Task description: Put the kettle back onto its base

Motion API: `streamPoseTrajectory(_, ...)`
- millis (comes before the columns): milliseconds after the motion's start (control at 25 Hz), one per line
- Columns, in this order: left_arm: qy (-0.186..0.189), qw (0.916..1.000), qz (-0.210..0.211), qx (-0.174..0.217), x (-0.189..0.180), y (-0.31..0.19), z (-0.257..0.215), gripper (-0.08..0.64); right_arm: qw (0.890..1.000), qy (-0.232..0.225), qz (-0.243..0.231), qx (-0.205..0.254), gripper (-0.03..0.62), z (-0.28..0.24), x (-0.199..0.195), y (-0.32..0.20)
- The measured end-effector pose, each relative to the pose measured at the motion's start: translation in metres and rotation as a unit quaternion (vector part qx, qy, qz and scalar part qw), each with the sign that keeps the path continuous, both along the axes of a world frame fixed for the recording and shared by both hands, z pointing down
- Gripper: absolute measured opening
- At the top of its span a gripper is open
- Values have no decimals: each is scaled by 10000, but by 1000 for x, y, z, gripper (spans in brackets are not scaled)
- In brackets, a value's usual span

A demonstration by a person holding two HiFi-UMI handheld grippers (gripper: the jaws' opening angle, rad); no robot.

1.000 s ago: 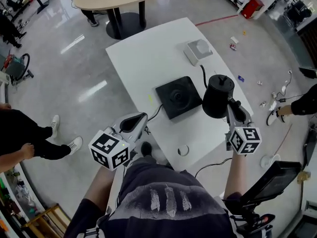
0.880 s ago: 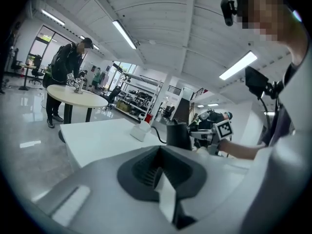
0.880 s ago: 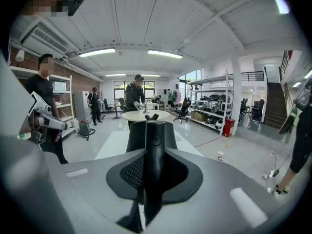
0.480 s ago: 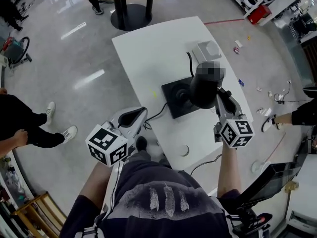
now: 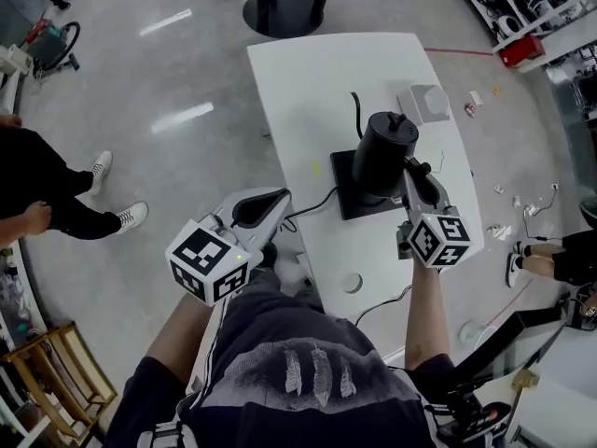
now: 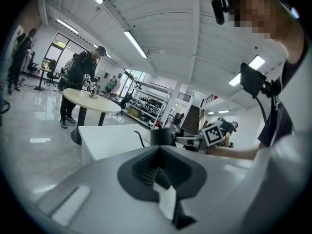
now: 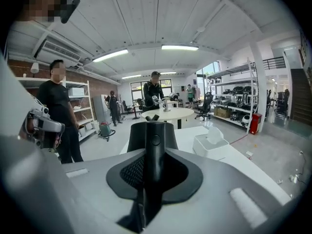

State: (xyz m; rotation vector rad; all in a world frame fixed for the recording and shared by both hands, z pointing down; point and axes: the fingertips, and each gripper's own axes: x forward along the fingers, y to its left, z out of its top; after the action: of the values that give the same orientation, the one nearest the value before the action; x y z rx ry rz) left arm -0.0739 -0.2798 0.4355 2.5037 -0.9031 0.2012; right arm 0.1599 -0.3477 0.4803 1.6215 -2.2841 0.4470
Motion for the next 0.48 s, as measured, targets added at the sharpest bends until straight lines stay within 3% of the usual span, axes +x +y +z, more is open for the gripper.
streamPoseTrajectory(480,-212,9997,52,96,-9,7,-2,2,9995,-139,8,296,54,21,-17,4)
